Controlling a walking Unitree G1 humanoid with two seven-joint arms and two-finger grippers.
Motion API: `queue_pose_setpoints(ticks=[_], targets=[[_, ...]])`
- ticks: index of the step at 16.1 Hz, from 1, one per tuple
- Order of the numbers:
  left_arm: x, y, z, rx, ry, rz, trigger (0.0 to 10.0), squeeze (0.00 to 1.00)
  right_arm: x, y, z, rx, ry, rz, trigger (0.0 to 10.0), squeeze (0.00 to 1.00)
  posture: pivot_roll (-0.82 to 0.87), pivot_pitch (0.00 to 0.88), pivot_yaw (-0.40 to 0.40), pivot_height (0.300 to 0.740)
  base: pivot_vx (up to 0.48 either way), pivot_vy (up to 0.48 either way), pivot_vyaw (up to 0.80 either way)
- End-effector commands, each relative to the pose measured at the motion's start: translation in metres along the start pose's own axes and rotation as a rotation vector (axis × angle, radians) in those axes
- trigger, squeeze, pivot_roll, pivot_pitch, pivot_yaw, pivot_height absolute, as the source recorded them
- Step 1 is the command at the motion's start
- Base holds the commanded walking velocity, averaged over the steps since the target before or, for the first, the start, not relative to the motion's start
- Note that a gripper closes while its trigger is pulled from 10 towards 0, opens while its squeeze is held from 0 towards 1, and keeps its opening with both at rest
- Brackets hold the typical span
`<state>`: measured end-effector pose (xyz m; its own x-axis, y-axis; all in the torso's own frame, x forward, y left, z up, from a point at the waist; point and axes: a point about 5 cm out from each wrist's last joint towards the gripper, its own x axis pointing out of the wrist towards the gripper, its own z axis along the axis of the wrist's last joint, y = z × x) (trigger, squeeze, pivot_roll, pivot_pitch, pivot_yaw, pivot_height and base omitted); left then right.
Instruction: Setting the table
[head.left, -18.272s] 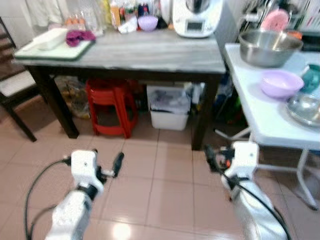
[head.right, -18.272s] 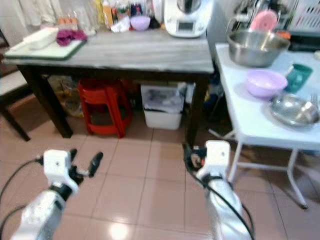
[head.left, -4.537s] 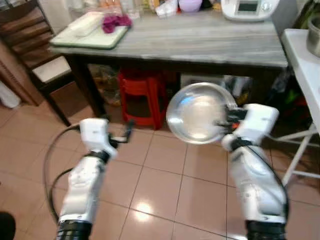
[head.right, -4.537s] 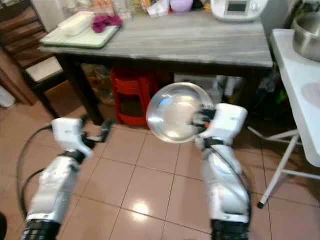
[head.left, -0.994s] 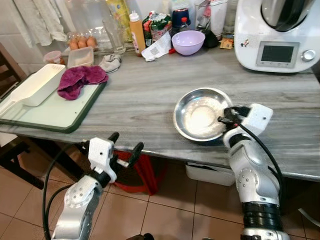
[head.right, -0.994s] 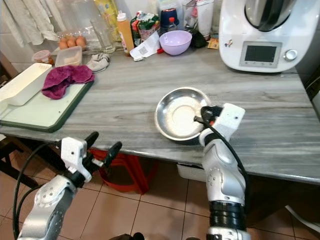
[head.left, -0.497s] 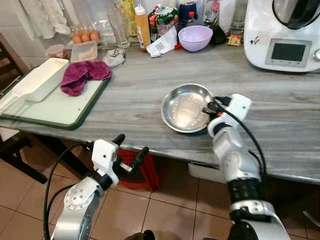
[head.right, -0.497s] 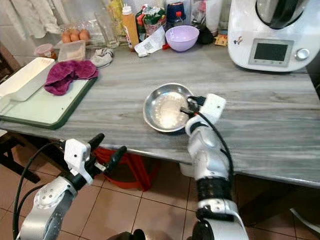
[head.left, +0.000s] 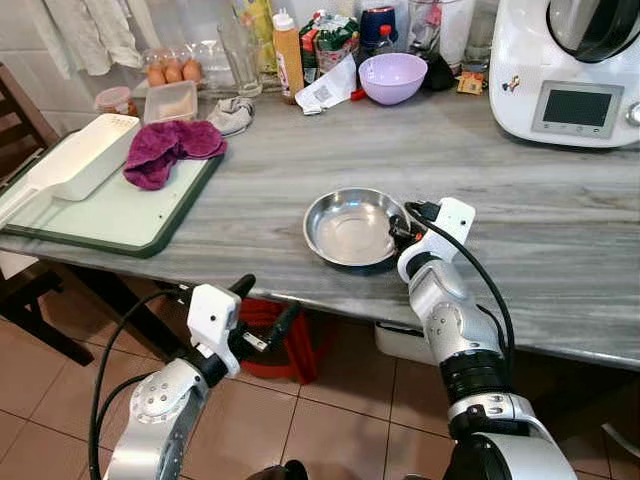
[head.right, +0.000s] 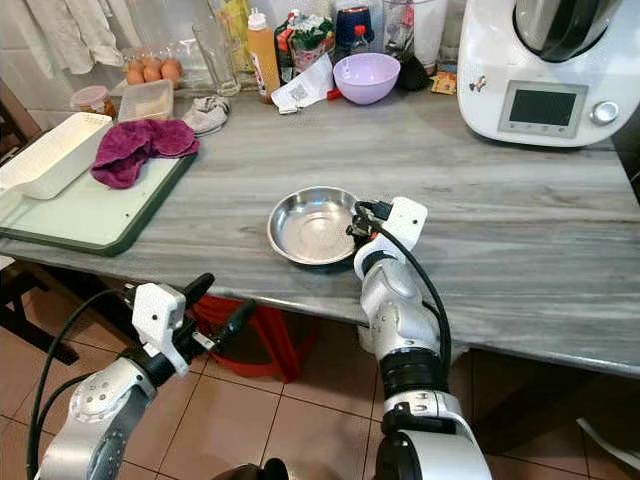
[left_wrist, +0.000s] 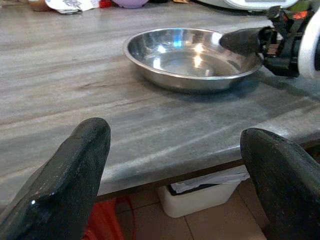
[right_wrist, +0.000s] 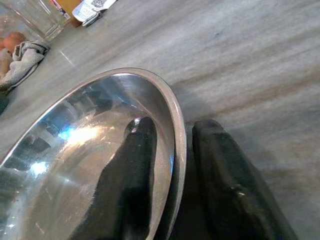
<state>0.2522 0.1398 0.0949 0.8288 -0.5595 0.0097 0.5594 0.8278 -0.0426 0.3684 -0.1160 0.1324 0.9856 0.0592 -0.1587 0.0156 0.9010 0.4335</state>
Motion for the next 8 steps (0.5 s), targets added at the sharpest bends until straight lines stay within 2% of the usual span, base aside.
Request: queue_pose_setpoints(ticks=[1, 4, 8], targets=[[-0.002, 0.002, 0.001, 0.001, 0.004, -0.001, 10.0, 0.00, 0.002, 0.008, 0.001, 0.018, 0.000, 0.021, 10.0, 1.00, -0.12, 0.125, 0.097, 0.740, 0.000, 0.000, 0.00], [0.000, 0.002, 0.001, 0.002, 0.001, -0.007, 10.0, 0.00, 0.001, 0.008, 0.013, 0.029, -0.054, 0.034, 10.0, 1.00, -0.12, 0.124, 0.099, 0.740, 0.000, 0.000, 0.00], [0.001, 0.001, 0.002, 0.000, -0.005, -0.007, 10.0, 0.00, -0.009, 0.005, 0.033, -0.063, -0.181, 0.049, 10.0, 1.00, -0.13, 0.121, 0.098, 0.740, 0.000, 0.000, 0.00]])
